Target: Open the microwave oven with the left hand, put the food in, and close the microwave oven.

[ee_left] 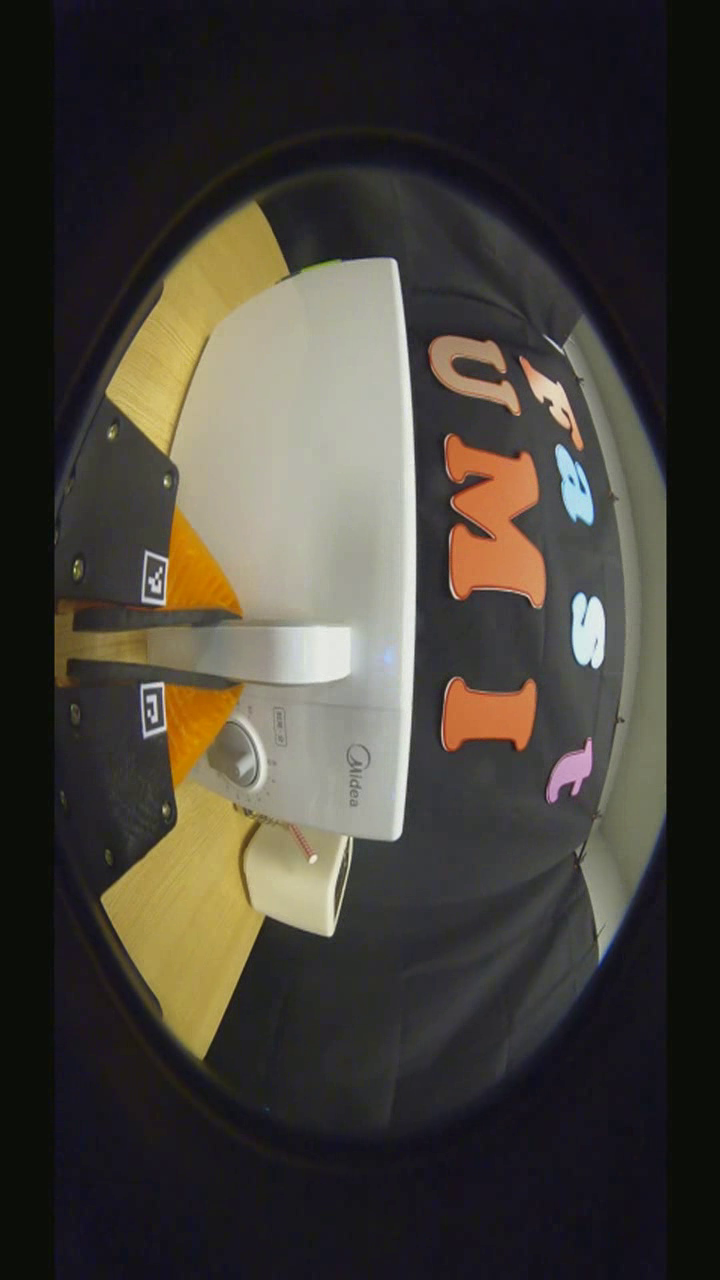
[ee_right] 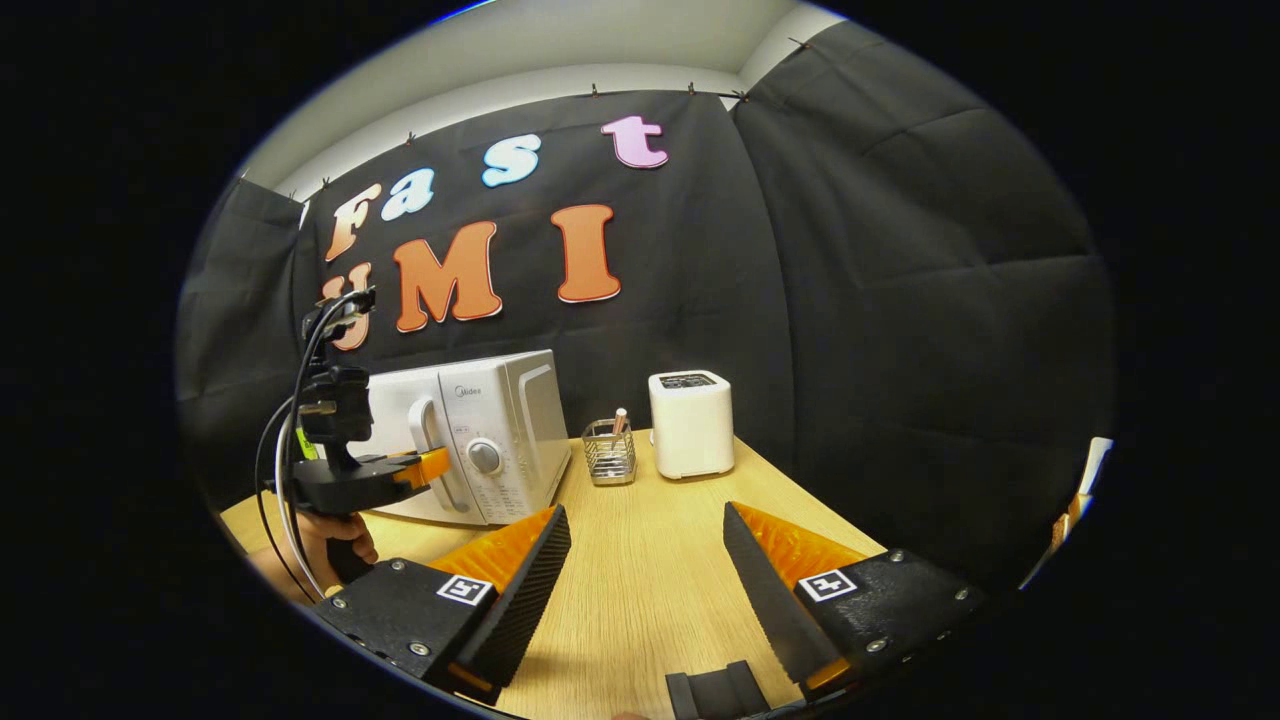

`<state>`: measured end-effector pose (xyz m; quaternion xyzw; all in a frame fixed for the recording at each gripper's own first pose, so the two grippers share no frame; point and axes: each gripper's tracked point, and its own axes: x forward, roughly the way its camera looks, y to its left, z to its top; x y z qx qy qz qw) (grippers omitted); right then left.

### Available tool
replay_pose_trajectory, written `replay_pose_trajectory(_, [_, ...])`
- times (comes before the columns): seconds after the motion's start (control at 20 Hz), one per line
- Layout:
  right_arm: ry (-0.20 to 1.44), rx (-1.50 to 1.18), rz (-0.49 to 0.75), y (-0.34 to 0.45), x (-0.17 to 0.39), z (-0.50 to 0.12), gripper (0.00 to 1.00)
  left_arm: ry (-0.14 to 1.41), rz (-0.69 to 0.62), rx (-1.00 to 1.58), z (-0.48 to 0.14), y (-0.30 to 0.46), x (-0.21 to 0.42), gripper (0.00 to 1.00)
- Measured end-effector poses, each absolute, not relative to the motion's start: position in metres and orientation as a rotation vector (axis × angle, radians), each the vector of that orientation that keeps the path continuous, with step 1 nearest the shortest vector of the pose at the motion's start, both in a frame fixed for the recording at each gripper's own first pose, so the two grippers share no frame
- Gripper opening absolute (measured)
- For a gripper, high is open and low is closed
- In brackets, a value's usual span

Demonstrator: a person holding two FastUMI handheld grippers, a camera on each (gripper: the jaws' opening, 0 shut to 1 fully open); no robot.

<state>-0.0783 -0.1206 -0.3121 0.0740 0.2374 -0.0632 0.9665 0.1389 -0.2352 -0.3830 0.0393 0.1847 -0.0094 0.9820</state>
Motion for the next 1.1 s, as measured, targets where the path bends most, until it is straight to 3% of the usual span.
replay_pose_trajectory(0.25, [0.509,0.159,-0.125,-0.118,-0.081,-0.324,0.95,0.36,-0.023,0.035,-0.382,-0.236,0.13,0.1])
replay_pose_trajectory(0.45, [0.52,0.154,-0.124,-0.118,-0.081,-0.329,0.95,0.35,-0.034,-0.002,-0.382,-0.237,0.129,0.14])
replay_pose_trajectory(0.55, [0.525,0.157,-0.125,-0.118,-0.079,-0.332,0.95,0.327,-0.037,0.009,-0.372,-0.236,0.119,0.09])
replay_pose_trajectory(0.75, [0.544,0.181,-0.109,-0.109,-0.077,-0.339,0.94,0.314,-0.089,0.036,-0.368,-0.233,0.085,0.08])
replay_pose_trajectory(1.1, [0.552,0.187,-0.067,-0.085,-0.082,-0.331,0.94,0.309,-0.162,0.042,-0.348,-0.211,0.02,0.13])
